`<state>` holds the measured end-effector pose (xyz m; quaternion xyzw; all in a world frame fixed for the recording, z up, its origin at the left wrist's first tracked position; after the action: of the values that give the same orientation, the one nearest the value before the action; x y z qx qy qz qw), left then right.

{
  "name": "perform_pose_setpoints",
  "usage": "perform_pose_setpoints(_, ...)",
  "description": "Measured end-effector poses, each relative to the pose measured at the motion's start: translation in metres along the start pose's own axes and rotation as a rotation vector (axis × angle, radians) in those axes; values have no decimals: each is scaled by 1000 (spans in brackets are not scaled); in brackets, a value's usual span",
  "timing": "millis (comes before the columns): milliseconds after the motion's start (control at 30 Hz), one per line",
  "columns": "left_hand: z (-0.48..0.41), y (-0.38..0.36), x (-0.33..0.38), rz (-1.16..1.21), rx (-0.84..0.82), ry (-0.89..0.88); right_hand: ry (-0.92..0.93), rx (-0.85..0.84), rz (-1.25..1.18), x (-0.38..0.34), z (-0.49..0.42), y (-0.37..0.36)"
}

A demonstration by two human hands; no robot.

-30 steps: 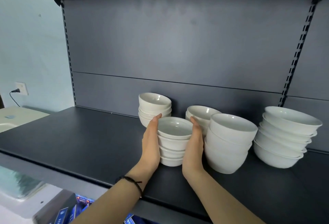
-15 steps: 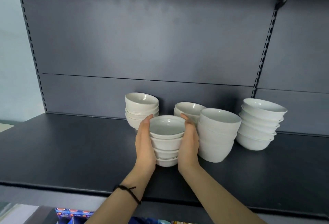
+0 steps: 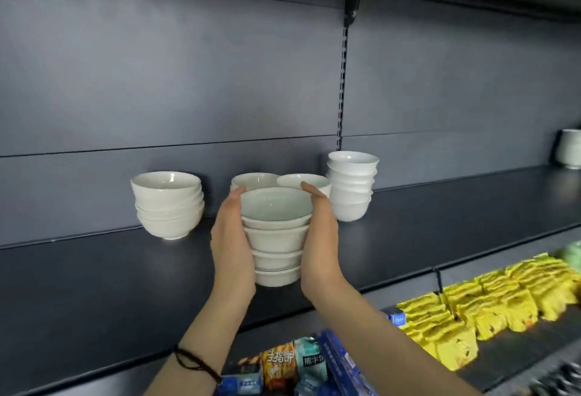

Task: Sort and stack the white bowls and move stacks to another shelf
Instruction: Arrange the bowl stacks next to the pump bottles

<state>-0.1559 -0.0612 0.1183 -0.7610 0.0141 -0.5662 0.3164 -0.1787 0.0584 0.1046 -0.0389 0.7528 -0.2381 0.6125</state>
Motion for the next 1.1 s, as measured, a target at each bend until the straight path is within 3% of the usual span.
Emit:
perform_pose_setpoints(233,38,-62,-27,46,-123,156,59,187,38,-45,5,75)
perform_pose_setpoints(500,89,-164,-72,45,-275,160,178,383,122,-99,-7,184)
perform_pose_setpoints(1100,248,-448,-191,53,-407,147,251,460,153,-231,-110,487)
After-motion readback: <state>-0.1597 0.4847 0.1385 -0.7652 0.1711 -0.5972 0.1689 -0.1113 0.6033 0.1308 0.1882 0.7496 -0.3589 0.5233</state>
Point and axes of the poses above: each hand's wrist, its own z-axis away from the middle knuckle, its own y-axis out of the back of the hand, x = y × z, the point moved 6 cm from there along -z, towards the middle knuckle, and after that the axes turned 7 degrees about x, right-handed, at the moved point
